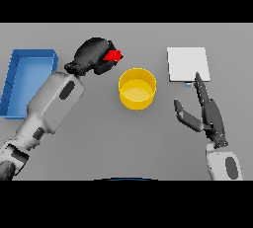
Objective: Pick up the red beaker and tilt it to pour out 1 green nut into yellow bowl. Pick up the yellow bowl and place it on the metallic measuring scale.
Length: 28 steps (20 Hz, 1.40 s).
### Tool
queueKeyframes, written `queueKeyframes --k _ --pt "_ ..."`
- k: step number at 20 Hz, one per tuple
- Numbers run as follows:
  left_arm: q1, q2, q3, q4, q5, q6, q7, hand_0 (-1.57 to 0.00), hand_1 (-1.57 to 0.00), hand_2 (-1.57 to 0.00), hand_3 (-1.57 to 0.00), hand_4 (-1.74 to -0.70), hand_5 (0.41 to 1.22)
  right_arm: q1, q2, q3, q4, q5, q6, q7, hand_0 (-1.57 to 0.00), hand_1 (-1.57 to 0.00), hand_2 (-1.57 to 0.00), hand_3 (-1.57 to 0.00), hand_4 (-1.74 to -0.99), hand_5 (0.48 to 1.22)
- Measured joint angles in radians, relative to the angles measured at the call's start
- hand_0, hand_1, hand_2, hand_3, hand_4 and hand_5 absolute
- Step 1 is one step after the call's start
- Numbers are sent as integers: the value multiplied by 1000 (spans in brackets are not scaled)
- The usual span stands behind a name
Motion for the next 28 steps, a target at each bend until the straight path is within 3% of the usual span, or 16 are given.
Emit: queueKeyframes --k 2,3,4,10,16,25,28 --pt "-39 0 -69 21 -70 -26 26 -1571 -1571 -1571 -1571 -1741 1197 21 18 15 -15 4 -2 -7 1 1 1 1 -1187 676" --pt "-59 5 -99 34 -98 -50 31 -1571 -1571 -1571 -1571 -1689 1202 19 14 13 -24 5 -4 6 1 1 1 1 -1191 675" --pt "-86 5 -128 51 -126 -79 48 -1571 -1571 -1571 -1492 -1698 1205 11 17 12 -10 11 -9 20 1 1 1 1 -1190 675" --pt "-208 27 -293 134 -264 -190 -21 -1571 -1571 -1571 -1295 -1719 1217 24 32 -1 -6 -38 10 25 1 1 1 1 -1206 639" --pt "-307 2 -424 201 -358 -223 -126 -1571 -1571 -1571 -1499 -1730 1220 6 38 -8 2 -14 -26 18 1 1 1 1 -1213 591" --pt "-421 14 -631 238 -517 -227 -229 -1571 -1571 -1571 -1561 -1737 1221 20 47 -1 8 -4 -33 -26 1 1 1 1 -1135 567" --pt "-454 -2 -688 279 -563 -203 -244 -1571 -1571 -1571 -1566 -1734 1221 4 47 2 -5 6 -42 13 1 1 1 1 -1132 573"
